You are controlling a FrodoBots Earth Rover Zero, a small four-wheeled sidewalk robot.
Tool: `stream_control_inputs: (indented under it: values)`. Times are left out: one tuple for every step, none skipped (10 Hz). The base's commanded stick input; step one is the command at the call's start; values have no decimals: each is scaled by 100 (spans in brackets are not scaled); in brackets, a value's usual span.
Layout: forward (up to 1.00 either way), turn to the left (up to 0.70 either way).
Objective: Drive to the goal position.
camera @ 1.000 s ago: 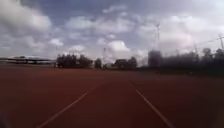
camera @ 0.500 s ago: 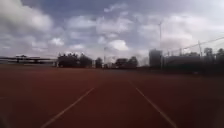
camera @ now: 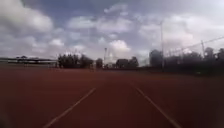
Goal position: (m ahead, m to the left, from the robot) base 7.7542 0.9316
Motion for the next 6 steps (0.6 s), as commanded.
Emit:
stream_control_inputs:
  values:
    - [70, 0]
    - [70, 0]
    - [70, 0]
    - [70, 0]
    - [70, 0]
    - [70, -25]
